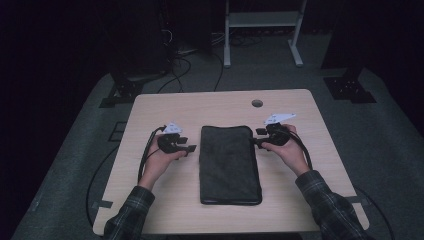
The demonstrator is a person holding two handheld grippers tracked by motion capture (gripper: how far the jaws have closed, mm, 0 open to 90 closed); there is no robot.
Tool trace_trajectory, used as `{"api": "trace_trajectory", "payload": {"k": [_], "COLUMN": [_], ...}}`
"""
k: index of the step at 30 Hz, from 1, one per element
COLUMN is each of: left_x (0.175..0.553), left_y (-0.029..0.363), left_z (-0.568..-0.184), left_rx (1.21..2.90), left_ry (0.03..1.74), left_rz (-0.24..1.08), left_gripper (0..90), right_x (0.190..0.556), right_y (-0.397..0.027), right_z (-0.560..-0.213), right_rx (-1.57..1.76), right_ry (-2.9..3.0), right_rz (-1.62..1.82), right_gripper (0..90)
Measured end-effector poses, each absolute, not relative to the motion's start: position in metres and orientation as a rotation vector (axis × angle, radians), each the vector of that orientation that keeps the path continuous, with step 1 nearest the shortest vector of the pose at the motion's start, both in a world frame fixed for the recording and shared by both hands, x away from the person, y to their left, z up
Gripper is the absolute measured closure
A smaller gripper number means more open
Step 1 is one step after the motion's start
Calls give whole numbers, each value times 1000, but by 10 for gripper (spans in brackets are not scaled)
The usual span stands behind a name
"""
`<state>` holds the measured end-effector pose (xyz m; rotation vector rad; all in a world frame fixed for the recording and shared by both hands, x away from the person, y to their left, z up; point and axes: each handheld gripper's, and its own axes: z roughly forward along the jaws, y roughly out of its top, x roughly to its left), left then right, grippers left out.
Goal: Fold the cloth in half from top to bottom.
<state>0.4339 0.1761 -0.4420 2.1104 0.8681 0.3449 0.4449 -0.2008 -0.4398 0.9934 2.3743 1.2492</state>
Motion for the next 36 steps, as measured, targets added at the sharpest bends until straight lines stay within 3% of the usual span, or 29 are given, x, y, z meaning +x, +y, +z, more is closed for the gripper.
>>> {"api": "trace_trajectory", "payload": {"k": [16,28,33,34,36], "left_x": [504,517,517,516,516], "left_y": [155,143,141,141,141], "left_z": [-453,-476,-476,-476,-476], "left_rx": [2066,2111,2123,2128,2130], "left_ry": [924,935,916,900,876], "left_rz": [353,324,341,334,310], "left_gripper": [444,474,488,563,597], "right_x": [502,511,510,510,510], "right_y": [-194,-192,-192,-191,-191], "right_z": [-465,-482,-483,-483,-482], "right_rx": [1095,1111,1092,1097,1104], "right_ry": [2334,2350,2385,2389,2392], "right_rz": [1229,1153,1193,1202,1206], "right_gripper": [456,488,632,676,698]}}
